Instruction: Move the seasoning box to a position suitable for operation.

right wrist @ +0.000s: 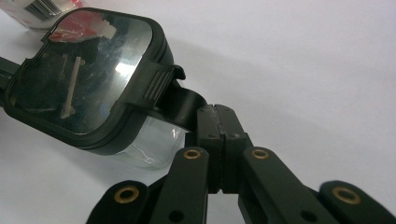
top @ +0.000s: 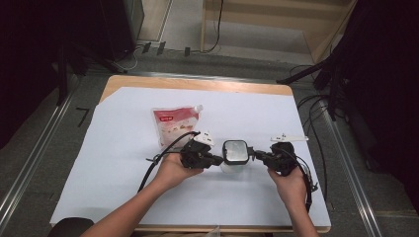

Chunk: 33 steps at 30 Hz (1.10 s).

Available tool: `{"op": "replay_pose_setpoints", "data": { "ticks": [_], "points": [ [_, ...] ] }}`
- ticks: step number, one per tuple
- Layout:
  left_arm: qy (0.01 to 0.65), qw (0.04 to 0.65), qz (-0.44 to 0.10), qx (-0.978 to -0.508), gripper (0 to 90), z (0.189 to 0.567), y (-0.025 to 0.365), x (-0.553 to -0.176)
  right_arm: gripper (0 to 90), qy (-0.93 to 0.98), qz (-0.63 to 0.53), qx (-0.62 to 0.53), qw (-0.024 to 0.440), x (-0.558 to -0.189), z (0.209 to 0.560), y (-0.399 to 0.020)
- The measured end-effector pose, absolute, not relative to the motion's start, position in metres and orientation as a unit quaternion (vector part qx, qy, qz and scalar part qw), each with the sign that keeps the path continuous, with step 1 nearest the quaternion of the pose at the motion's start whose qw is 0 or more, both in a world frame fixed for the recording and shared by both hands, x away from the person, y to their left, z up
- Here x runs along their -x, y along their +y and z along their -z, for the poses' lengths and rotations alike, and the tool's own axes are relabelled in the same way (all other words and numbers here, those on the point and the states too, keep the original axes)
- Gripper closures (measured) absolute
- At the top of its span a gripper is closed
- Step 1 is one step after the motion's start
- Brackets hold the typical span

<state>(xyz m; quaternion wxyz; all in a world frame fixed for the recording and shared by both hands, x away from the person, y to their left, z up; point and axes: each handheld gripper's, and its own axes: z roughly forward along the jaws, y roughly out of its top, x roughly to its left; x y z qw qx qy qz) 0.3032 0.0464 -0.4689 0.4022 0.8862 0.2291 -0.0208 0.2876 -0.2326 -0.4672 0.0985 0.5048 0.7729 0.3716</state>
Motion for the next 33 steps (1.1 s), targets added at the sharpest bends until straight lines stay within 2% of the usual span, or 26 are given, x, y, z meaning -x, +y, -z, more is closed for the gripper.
{"op": "replay_pose_setpoints", "data": {
  "ticks": [5,7,12,13,16,19,22,26,29,33],
  "points": [
    [0.234,0.401,0.022,-0.886,87.4,0.469,0.047,-0.303,90.0,0.772,-0.374,-0.505,0.092,-0.291,0.468,-0.233],
    [0.229,0.399,0.017,-0.888,84.1,0.469,0.047,-0.302,90.0,0.772,-0.373,-0.506,0.092,-0.292,0.468,-0.232],
    [0.232,0.394,-0.002,-0.889,64.5,0.467,0.051,-0.303,90.0,0.774,-0.372,-0.504,0.097,-0.294,0.469,-0.229],
    [0.228,0.407,0.002,-0.885,58.5,0.467,0.053,-0.304,90.0,0.774,-0.370,-0.505,0.096,-0.294,0.470,-0.228],
    [0.219,0.415,-0.006,-0.883,48.6,0.464,0.055,-0.304,90.0,0.775,-0.367,-0.506,0.097,-0.294,0.470,-0.227],
    [0.212,0.429,0.003,-0.878,34.9,0.459,0.057,-0.305,90.0,0.779,-0.365,-0.500,0.097,-0.294,0.471,-0.222],
    [0.214,0.424,0.001,-0.880,27.0,0.458,0.058,-0.305,90.0,0.783,-0.361,-0.495,0.101,-0.294,0.472,-0.220],
    [0.218,0.428,0.037,-0.876,17.7,0.460,0.055,-0.312,90.0,0.786,-0.355,-0.497,0.099,-0.296,0.473,-0.218],
    [0.198,0.419,0.030,-0.886,13.9,0.460,0.051,-0.314,90.0,0.785,-0.355,-0.498,0.098,-0.297,0.474,-0.219],
    [0.185,0.402,0.016,-0.897,14.4,0.463,0.046,-0.316,90.0,0.781,-0.361,-0.502,0.092,-0.299,0.475,-0.221]
  ]
}}
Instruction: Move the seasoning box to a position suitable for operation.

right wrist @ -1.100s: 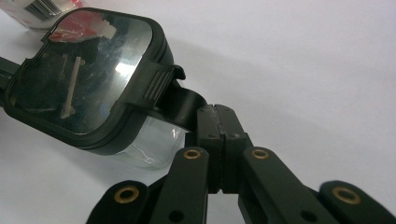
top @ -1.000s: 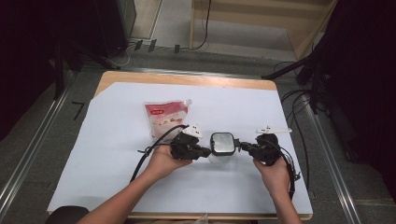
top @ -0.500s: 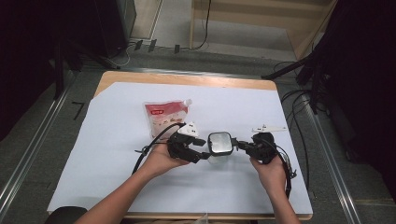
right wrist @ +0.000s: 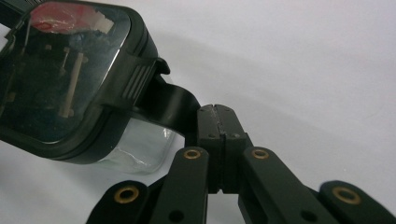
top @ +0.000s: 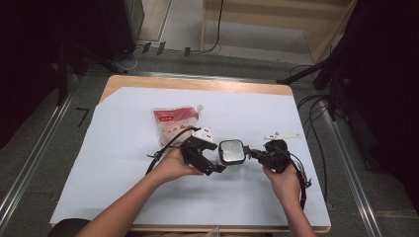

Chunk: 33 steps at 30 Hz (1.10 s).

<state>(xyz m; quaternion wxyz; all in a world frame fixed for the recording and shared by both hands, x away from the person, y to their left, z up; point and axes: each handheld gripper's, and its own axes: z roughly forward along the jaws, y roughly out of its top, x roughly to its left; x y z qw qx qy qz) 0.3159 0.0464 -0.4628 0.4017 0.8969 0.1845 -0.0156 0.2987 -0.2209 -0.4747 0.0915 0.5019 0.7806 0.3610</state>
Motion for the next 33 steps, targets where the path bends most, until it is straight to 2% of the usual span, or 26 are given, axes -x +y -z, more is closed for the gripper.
{"op": "replay_pose_setpoints", "data": {
  "ticks": [7,19,24,33],
  "points": [
    [0.182,0.402,0.009,-0.897,14.5,0.462,0.037,-0.323,90.0,0.783,-0.367,-0.498,0.066,-0.306,0.473,-0.224],
    [0.166,0.398,0.000,-0.902,14.8,0.470,0.024,-0.329,90.0,0.788,-0.369,-0.487,0.069,-0.309,0.476,-0.225],
    [0.150,0.394,-0.028,-0.906,16.5,0.465,0.023,-0.325,90.0,0.789,-0.369,-0.486,0.074,-0.308,0.476,-0.224],
    [0.152,0.390,-0.027,-0.908,16.9,0.462,0.022,-0.325,90.0,0.787,-0.372,-0.486,0.073,-0.308,0.476,-0.225]
  ]
}}
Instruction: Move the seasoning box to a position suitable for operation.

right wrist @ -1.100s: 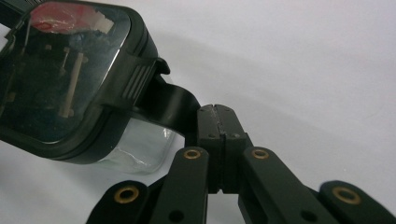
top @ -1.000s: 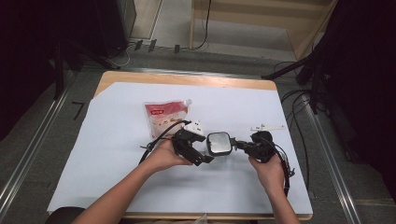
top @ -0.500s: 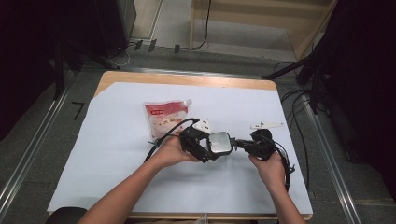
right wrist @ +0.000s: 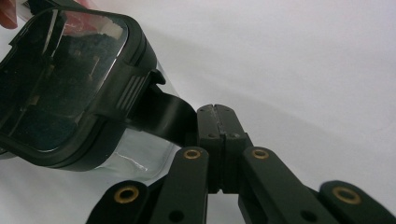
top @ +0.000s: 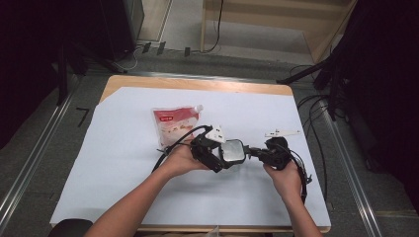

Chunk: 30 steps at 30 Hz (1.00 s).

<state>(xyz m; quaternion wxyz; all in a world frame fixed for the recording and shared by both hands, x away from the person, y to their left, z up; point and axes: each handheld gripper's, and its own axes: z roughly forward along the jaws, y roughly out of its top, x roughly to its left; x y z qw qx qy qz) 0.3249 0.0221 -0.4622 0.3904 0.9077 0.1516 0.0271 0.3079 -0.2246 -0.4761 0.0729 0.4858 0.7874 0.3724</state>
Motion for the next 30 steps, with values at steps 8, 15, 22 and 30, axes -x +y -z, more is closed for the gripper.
{"op": "replay_pose_setpoints", "data": {
  "ticks": [8,15,22,30],
  "points": [
    [0.154,0.388,-0.017,-0.908,17.1,0.458,0.022,-0.327,90.0,0.789,-0.370,-0.486,0.074,-0.307,0.476,-0.225],
    [0.153,0.381,-0.018,-0.911,17.3,0.456,0.020,-0.327,90.0,0.789,-0.370,-0.485,0.076,-0.307,0.476,-0.224],
    [0.150,0.372,-0.019,-0.916,17.5,0.453,0.019,-0.327,90.0,0.789,-0.369,-0.486,0.074,-0.306,0.476,-0.224],
    [0.147,0.369,-0.021,-0.918,17.8,0.451,0.017,-0.326,90.0,0.789,-0.369,-0.486,0.073,-0.306,0.476,-0.224]
  ]
}}
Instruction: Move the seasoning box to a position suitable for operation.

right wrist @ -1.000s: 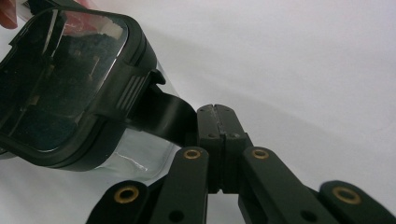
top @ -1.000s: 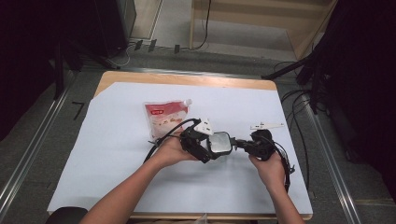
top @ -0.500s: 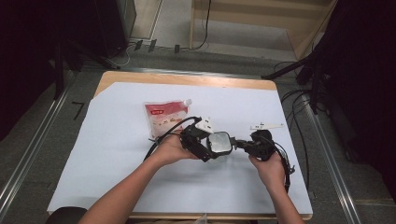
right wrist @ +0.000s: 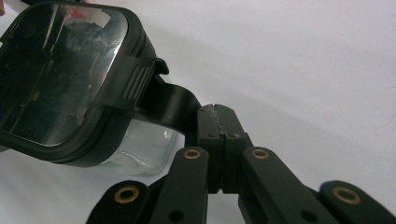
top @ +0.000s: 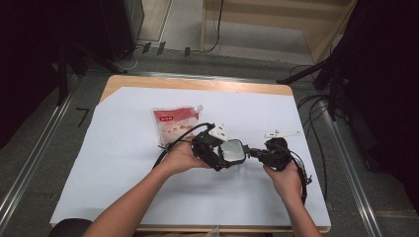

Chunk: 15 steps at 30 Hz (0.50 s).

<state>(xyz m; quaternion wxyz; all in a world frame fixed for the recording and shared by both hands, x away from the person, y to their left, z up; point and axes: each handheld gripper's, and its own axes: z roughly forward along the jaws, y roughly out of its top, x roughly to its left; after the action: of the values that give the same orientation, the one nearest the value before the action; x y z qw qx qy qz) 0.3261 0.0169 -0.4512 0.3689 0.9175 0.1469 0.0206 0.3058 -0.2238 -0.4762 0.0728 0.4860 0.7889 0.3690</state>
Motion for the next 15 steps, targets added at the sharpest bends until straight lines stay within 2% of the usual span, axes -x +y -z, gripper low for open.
{"op": "replay_pose_setpoints", "data": {
  "ticks": [15],
  "points": [
    [0.149,0.363,-0.020,-0.919,18.0,0.4448,0.0130,-0.3269,90.0,0.788,-0.370,-0.488,0.072,-0.3057,0.4761,-0.2246]
  ]
}}
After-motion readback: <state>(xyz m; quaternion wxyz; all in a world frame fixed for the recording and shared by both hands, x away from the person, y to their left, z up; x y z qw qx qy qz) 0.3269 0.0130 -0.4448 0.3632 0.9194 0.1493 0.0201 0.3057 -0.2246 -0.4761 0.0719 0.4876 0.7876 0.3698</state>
